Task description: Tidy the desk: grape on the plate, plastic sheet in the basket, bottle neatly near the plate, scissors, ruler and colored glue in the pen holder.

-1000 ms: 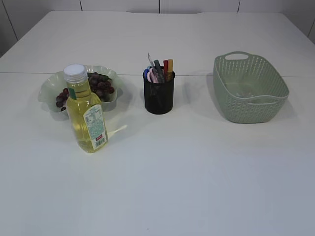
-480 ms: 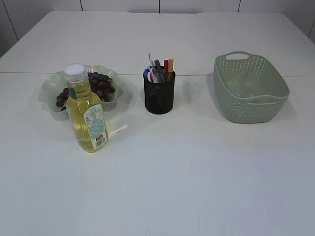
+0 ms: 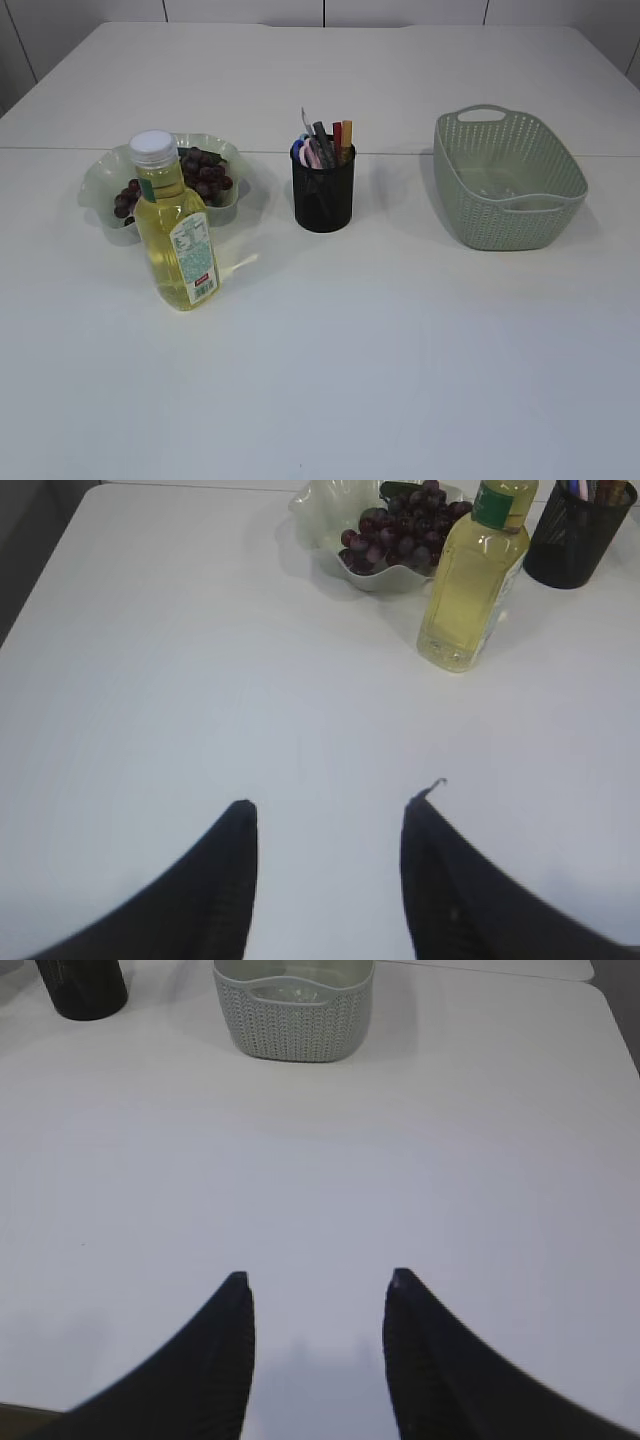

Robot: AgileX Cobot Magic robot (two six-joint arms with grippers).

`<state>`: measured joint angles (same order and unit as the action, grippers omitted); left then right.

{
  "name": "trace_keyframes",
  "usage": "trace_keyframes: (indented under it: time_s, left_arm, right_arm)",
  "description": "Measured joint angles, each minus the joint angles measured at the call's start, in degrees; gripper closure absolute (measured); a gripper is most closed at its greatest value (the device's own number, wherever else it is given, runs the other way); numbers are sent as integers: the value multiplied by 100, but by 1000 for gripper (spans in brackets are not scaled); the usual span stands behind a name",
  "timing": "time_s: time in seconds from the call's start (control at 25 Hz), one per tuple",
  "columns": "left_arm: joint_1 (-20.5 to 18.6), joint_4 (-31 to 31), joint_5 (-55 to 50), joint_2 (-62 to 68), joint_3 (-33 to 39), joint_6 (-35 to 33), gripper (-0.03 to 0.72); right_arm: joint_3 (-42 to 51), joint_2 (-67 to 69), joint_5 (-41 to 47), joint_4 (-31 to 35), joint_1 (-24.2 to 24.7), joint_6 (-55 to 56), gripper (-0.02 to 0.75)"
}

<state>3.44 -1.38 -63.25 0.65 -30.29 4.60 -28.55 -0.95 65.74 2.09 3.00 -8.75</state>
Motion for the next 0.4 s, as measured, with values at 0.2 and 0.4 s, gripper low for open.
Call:
trace_keyframes:
  time_s: [0.2,0.4]
  left_arm:
    - [0,-23,0,0,0,-55,358]
    - [0,-23,0,0,0,-185,365]
  right_arm:
    - [0,0,0,24,0,-11,390]
    - [0,0,0,33,0,-11,390]
